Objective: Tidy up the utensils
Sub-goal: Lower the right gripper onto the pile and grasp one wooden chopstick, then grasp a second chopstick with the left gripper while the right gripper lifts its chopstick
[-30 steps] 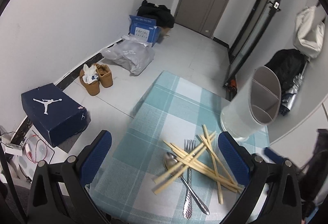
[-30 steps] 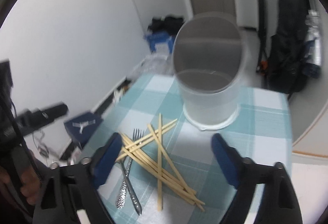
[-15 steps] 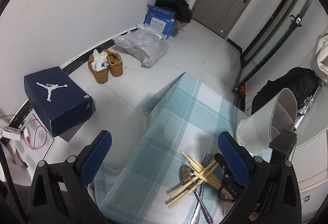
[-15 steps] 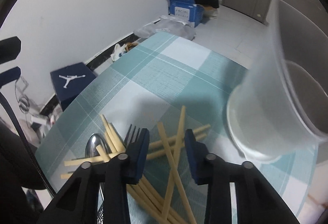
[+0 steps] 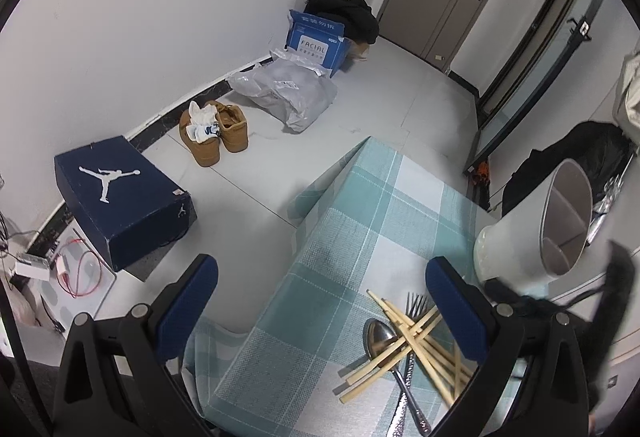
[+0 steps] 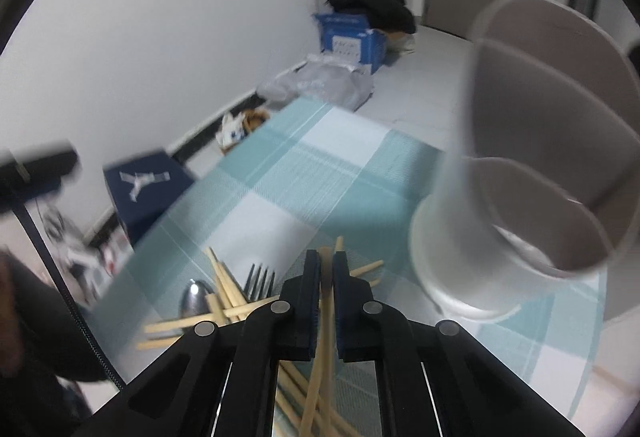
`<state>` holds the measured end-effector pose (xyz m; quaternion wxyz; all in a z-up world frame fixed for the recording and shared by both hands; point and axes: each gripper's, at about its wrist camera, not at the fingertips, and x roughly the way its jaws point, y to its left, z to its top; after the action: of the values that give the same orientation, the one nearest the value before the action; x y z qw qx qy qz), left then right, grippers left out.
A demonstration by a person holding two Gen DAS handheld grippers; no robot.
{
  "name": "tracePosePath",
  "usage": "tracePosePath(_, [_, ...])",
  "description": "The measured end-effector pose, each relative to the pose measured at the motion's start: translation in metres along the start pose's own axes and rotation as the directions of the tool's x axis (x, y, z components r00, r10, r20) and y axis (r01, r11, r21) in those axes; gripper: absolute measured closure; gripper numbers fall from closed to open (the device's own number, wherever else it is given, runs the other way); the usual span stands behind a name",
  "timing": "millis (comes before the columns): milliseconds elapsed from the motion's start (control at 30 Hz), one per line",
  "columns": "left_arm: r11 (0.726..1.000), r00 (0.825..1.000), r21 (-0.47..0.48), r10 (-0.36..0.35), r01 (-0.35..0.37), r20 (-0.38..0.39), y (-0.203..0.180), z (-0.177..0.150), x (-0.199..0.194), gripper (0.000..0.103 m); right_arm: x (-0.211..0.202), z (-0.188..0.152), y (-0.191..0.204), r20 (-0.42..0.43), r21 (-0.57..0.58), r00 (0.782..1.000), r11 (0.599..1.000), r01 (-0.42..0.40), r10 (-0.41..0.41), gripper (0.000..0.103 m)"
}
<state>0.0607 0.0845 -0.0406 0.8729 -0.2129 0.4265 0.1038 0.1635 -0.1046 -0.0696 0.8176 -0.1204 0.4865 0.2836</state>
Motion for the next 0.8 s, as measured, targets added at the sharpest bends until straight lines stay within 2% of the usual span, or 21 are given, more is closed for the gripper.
tracePosePath(133, [0.999,1.000,0.038,-0.003,0.004,-0.023,-0.007,-0.005,0.004,0.001,-0.033,-0.003,-0.025,0.071,0.135,0.997,0.989,-0.052,0.042,0.098])
tracePosePath(433, [0.990,0.992,0.130,-0.035,0.051,-0.122,-0.037,-0.020,0.020,0.001,-0.075,-0.024,-0.067,0.165,0.291,0.985,0.951,-0.105,0.058,0.098])
tracePosePath(567, [0.967,0.986,0.244,-0.029,0.069,-0.165,-0.069,-0.020,0.031,0.001,-0.091,-0.036,-0.091,0.223,0.363,0.972,0.918,-0.158,0.079,0.098])
tracePosePath(667, [0.950,0.968,0.283,-0.062,0.132,-0.243,-0.094,-0.016,0.049,0.001,-0.098,-0.043,-0.108,0.271,0.414,0.960,0.891,-0.186,0.074,0.098])
tracePosePath(767, [0.953,0.940,0.259,-0.067,0.159,-0.333,-0.109,-0.014,0.077,0.003,-0.105,-0.046,-0.121,0.317,0.450,0.946,0.867,-0.217,0.072,0.098])
tracePosePath(800, [0.956,0.937,0.250,-0.059,0.152,-0.345,-0.112,-0.014,0.084,0.003,-0.108,-0.046,-0.124,0.329,0.455,0.942,0.863,-0.220,0.066,0.098])
